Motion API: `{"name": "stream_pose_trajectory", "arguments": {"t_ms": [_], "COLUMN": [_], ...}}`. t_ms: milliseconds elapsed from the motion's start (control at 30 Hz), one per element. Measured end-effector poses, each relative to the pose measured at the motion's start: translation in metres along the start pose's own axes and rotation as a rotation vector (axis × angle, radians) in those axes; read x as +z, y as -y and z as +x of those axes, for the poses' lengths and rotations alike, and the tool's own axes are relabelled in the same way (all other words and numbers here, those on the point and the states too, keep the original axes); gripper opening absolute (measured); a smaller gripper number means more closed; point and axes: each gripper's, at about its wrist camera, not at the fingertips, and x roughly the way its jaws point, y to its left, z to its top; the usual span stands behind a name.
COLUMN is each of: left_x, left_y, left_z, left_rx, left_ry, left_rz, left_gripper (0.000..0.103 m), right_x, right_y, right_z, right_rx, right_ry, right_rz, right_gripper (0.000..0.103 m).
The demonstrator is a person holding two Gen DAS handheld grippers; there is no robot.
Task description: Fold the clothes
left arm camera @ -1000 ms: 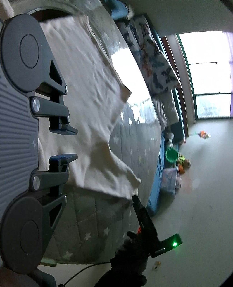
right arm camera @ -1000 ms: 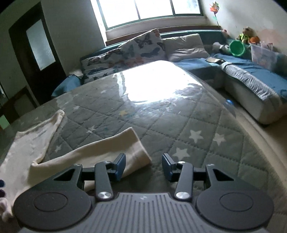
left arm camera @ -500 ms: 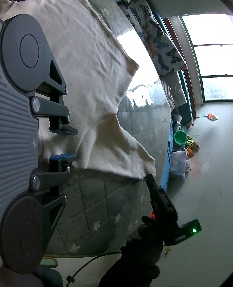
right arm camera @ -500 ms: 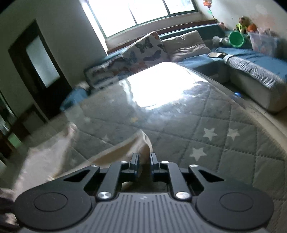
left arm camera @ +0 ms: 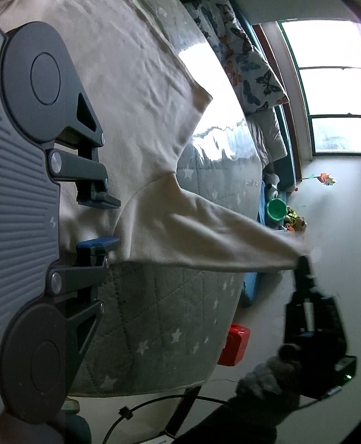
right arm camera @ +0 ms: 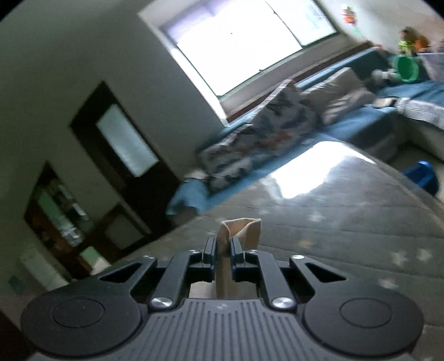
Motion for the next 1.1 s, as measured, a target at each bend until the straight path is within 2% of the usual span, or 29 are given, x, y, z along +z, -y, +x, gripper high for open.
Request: {"name": "stream_pose_trajectory", "arguments": {"t_ms": [167,333,433,567,633,700,833,967,1067,1100], "left_x": [-0.002,-0.007,-0.013,-0.023,-0.027,-0.031,-0.039,-0.045,-0.047,-0.047], "left_y": [-0.003,-0.020,-0.030,-0.039,-0.042,-0.045,-0.050,-0.055,-0.061,-0.064], "left_z": [-0.007,-0.033,-0.052,-0.068,-0.070,-0.073,-0.080,-0.091,-0.099,-0.102], "left_rx": [0.006,0.036,0.070,0.099,0.115,0.126,0.140,0.157,0.195,0.212], "left_ry": [0.018,0.071,0.108,0.130,0.123,0.114,0.092,0.082,0.096,0.104], "left_rz": [-0.006,-0.078,-0.121,-0.169,-0.184,-0.195,-0.200,-0.203,-0.219,-0.230], "left_gripper": [0.029,0.030,0.045,0.046,0.046,0.046,0.046,0.046,0.046,0.046], "right_x": [0.007,0.002,-0.011,-0.042,-0.060,-0.074,-0.071,-0.064,-0.068,-0.069], "right_y": [-0.051,-0.103,-0.134,-0.169,-0.178,-0.184,-0.175,-0.147,-0.121,-0.114], "right_z": [0.015,0.045,0.065,0.098,0.113,0.122,0.115,0.109,0.106,0.107], "right_rx": [0.136,0.268,0.339,0.396,0.416,0.423,0.381,0.220,0.071,0.049], "right_ry": [-0.021,-0.075,-0.132,-0.232,-0.302,-0.365,-0.371,-0.355,-0.364,-0.378], "right_rz": [-0.077,-0.158,-0.207,-0.284,-0.307,-0.320,-0.353,-0.404,-0.448,-0.452], "right_gripper": [0.009,0.009,0.009,0.009,0.016,0.017,0.018,0.019,0.021,0.021]}}
